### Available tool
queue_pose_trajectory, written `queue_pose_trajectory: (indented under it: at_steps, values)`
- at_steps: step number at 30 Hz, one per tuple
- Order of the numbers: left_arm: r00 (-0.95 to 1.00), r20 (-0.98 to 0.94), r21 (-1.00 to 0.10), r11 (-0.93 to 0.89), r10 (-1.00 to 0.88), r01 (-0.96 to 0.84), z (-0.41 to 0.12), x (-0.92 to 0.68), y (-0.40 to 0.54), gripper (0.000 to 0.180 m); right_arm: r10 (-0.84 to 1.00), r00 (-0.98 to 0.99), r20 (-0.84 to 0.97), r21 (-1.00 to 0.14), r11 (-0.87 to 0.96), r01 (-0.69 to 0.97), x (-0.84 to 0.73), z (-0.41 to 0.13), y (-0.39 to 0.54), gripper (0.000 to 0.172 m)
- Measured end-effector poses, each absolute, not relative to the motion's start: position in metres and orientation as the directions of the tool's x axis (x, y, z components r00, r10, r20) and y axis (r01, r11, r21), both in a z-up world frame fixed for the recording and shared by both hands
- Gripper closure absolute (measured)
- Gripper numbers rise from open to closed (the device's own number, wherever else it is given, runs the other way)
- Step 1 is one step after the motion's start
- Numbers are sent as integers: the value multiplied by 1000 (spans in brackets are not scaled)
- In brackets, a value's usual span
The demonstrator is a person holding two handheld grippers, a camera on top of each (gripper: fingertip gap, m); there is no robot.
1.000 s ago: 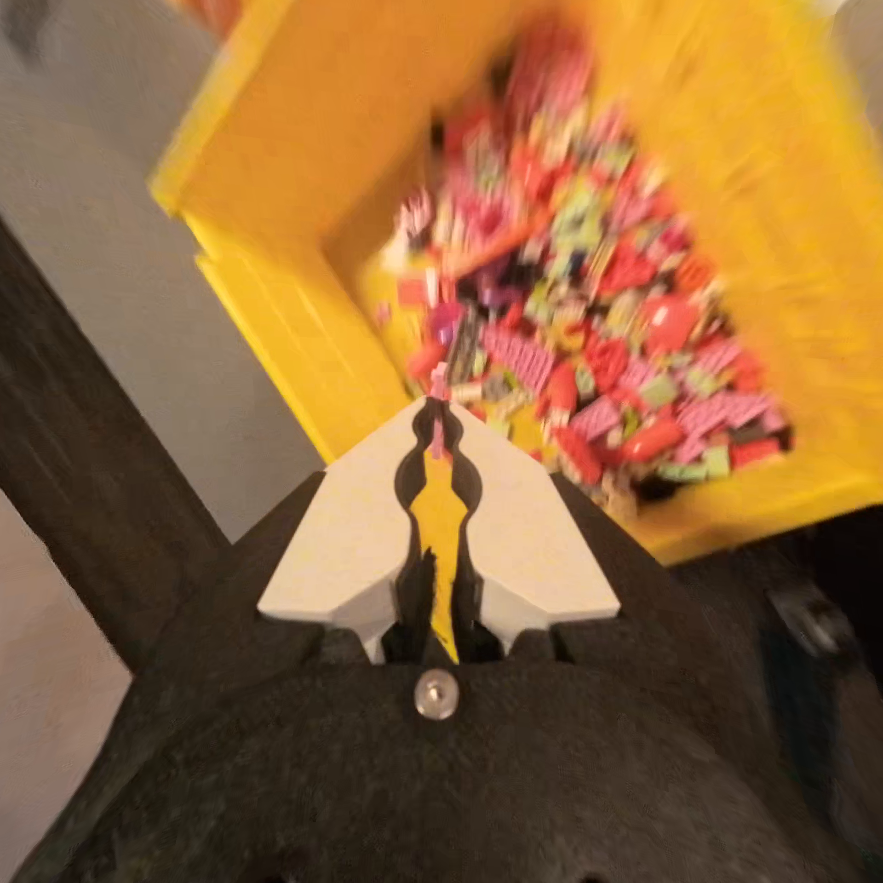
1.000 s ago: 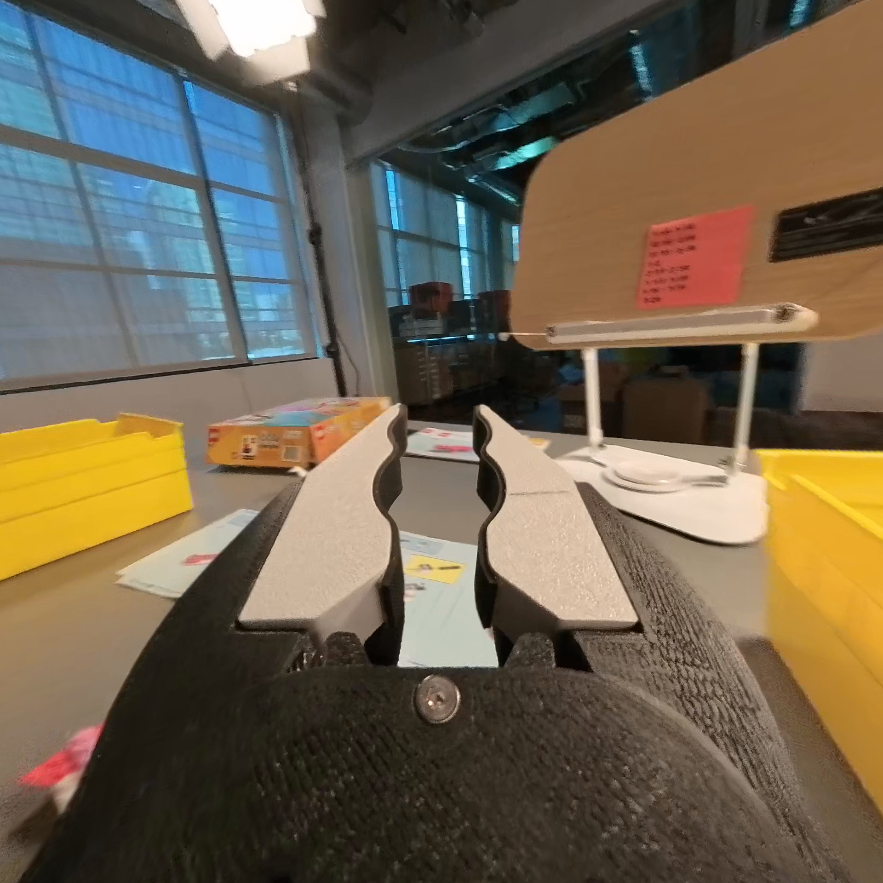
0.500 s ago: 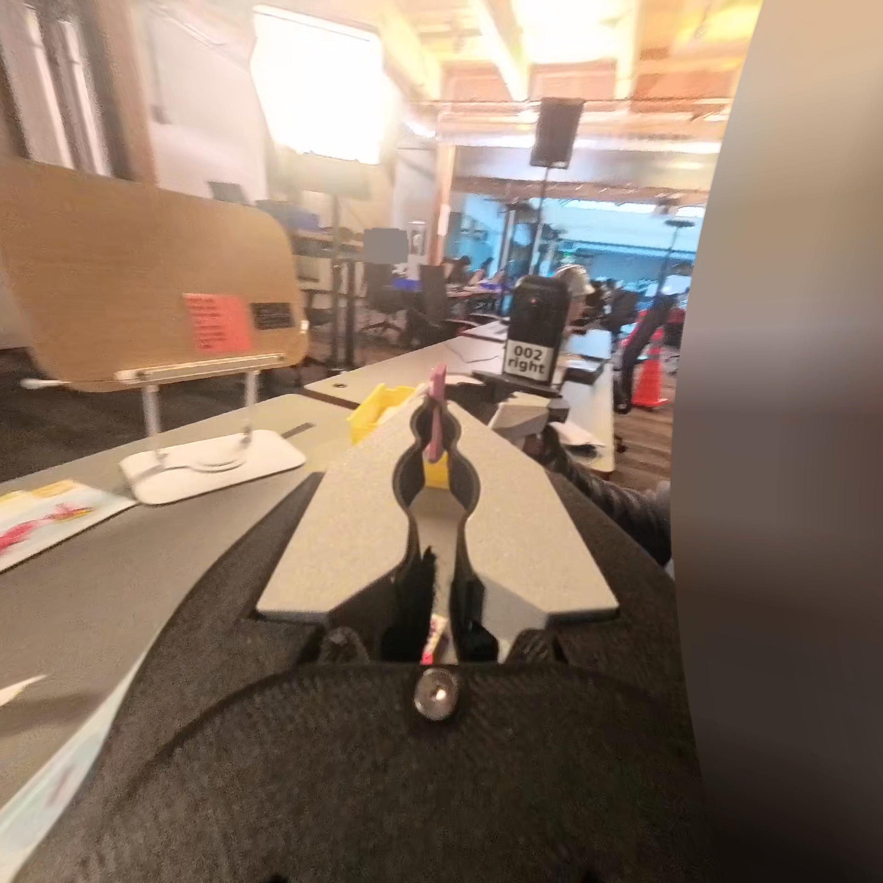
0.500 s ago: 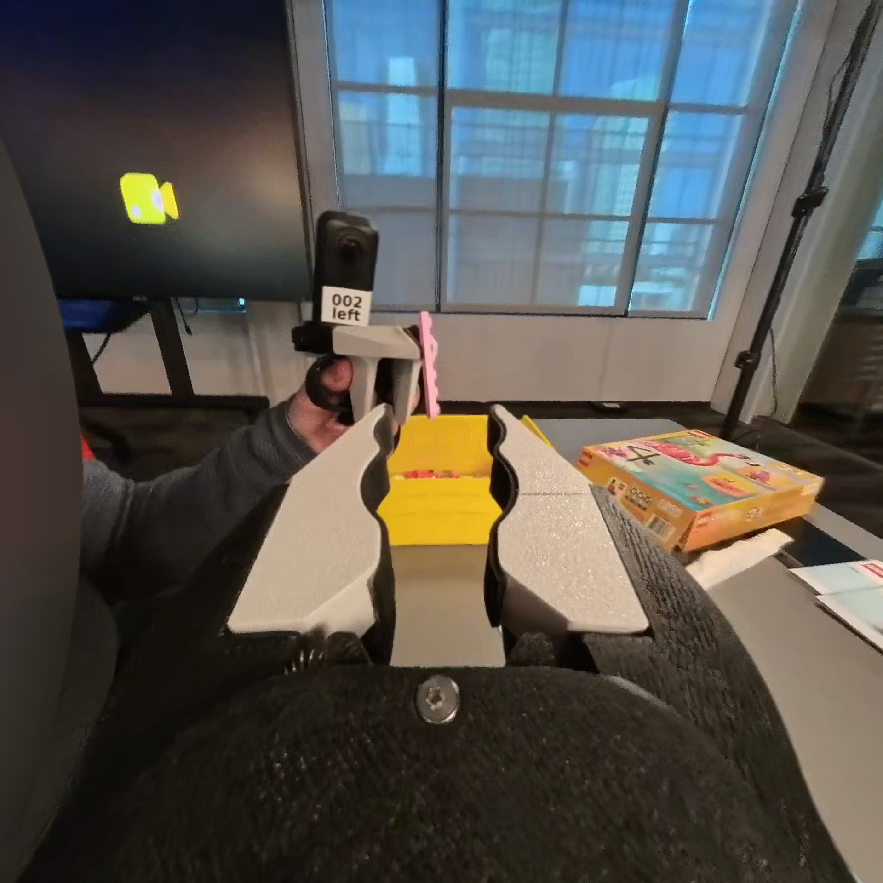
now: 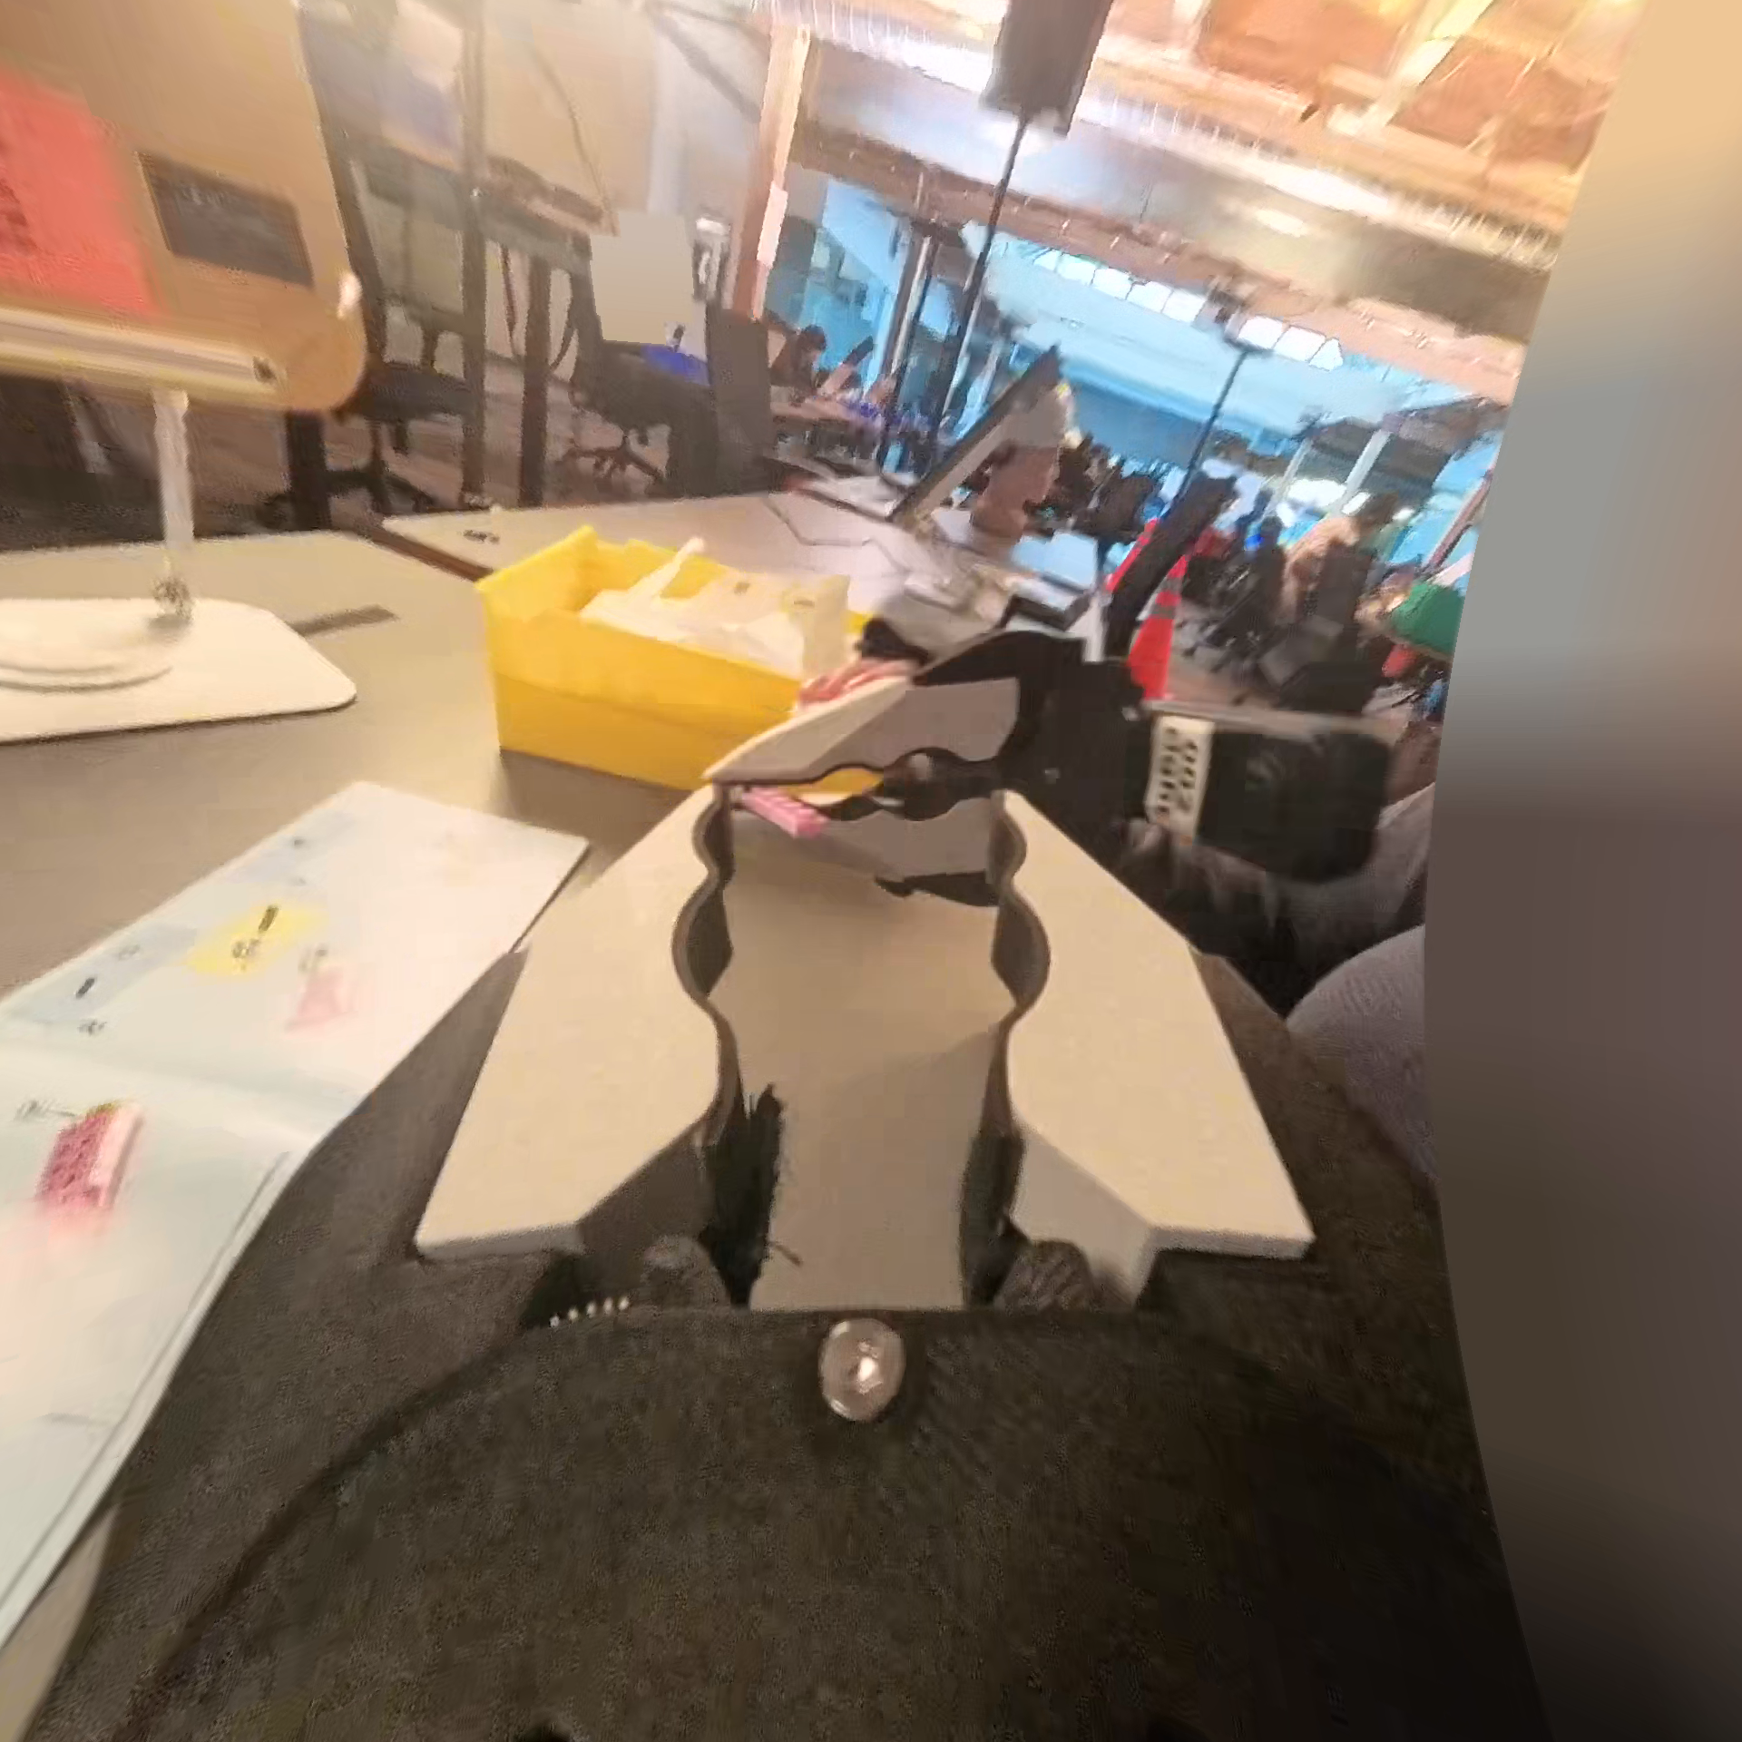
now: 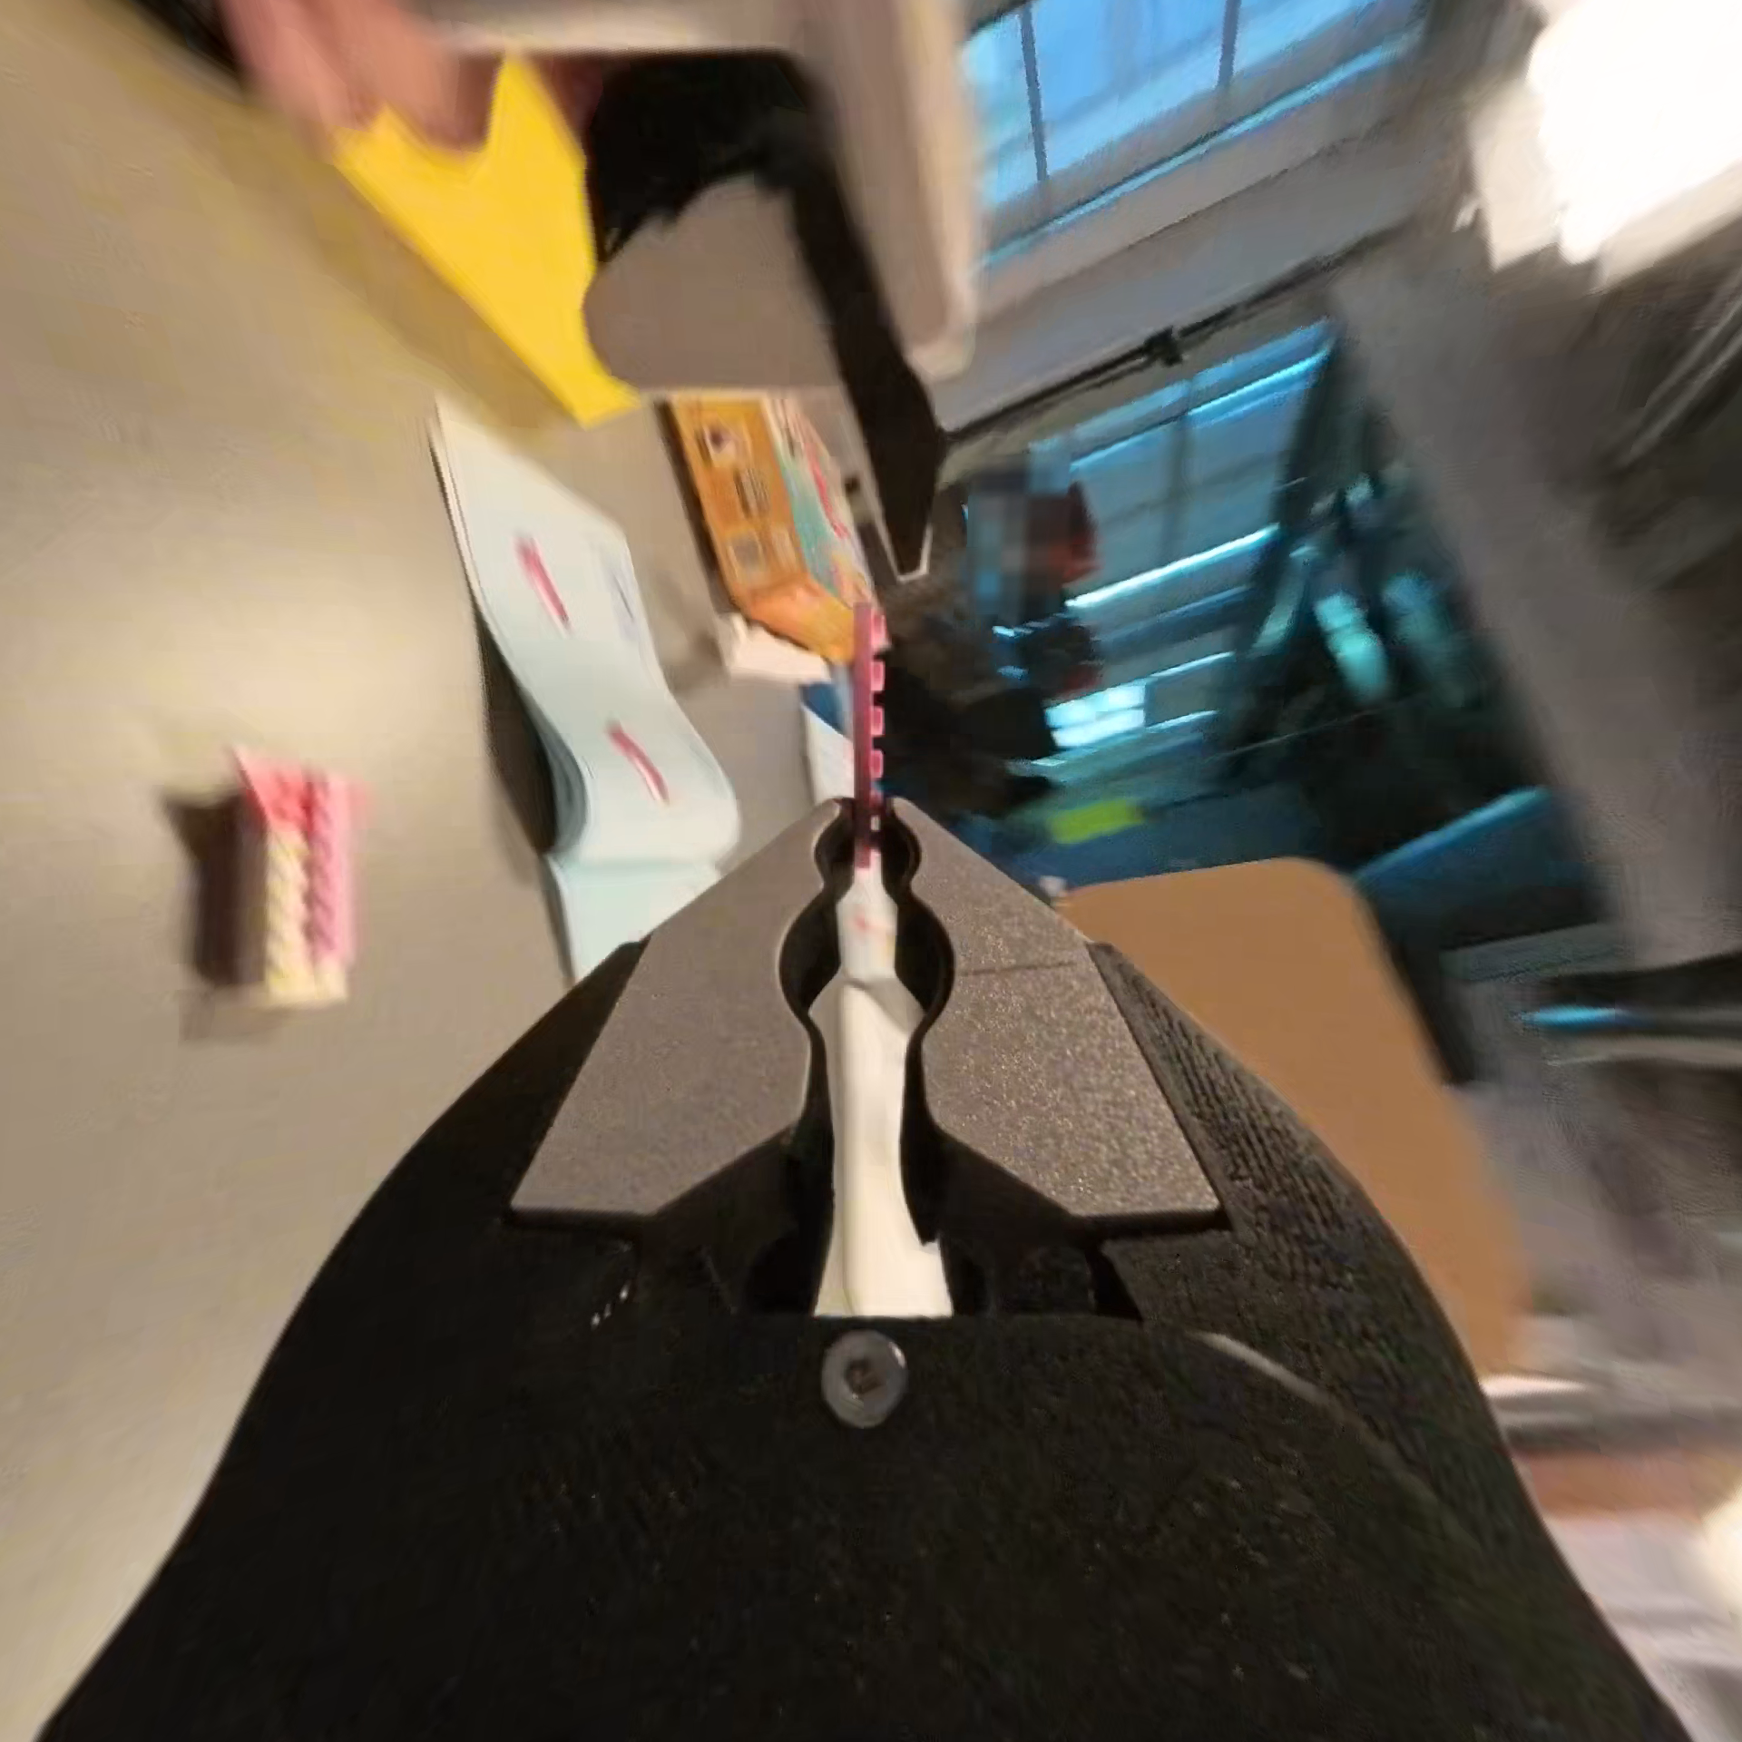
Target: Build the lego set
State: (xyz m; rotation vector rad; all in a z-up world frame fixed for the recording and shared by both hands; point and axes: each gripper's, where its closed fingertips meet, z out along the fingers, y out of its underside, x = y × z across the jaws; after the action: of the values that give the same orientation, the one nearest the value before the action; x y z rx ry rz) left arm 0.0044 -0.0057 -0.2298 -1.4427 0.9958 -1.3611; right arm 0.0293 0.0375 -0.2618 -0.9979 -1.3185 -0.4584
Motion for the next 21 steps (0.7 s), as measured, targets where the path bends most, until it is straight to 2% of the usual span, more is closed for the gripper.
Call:
queue_pose_trajectory:
  at_steps: [2, 4, 5, 7, 11, 12, 13, 14, 17, 20, 21]
  values:
    - [147, 222, -969, -235, -964, -76, -256, 12, -3, 136, 90, 65, 994, -103, 522, 847, 30, -278, 37, 169]
    - [191, 149, -967, -183, -970, -178, -277, 17, -1, 148, 41, -13, 999, -10, 522, 853, 26, -289, 36, 169]
    - [195, 127, -961, -169, -973, -217, -284, 19, -2, 160, 30, -27, 999, 7, 520, 854, 25, -291, 36, 169]
    - [211, 118, -952, -171, -970, -254, -293, 20, 2, 165, 22, -53, 998, 35, 509, 860, 25, -295, 37, 169]
    - [225, 152, -919, -221, -963, -325, -310, 19, 6, 149, 17, -68, 998, 50, 503, 863, 25, -299, 38, 168]
    - [213, 160, -905, -229, -964, -358, -316, 19, 5, 155, 20, -72, 997, 52, 502, 863, 25, -300, 38, 168]
    - [197, 162, -899, -227, -967, -375, -321, 20, 3, 172, 30, -76, 997, 51, 501, 864, 25, -302, 38, 169]
    - [203, 147, -899, -216, -968, -380, -324, 20, 5, 173, 52, -83, 995, 46, 497, 867, 25, -306, 39, 168]
    - [200, 108, -892, -184, -974, -414, -337, 18, 7, 174, 138, -100, 985, 19, 497, 868, 26, -318, 39, 169]
    - [216, 152, -911, -222, -964, -347, -334, 21, 7, 172, 111, -129, 985, 59, 487, 871, 28, -318, 40, 169]
    - [231, 167, -910, -240, -959, -338, -335, 21, 9, 154, 106, -146, 984, 78, 480, 874, 29, -319, 41, 169]
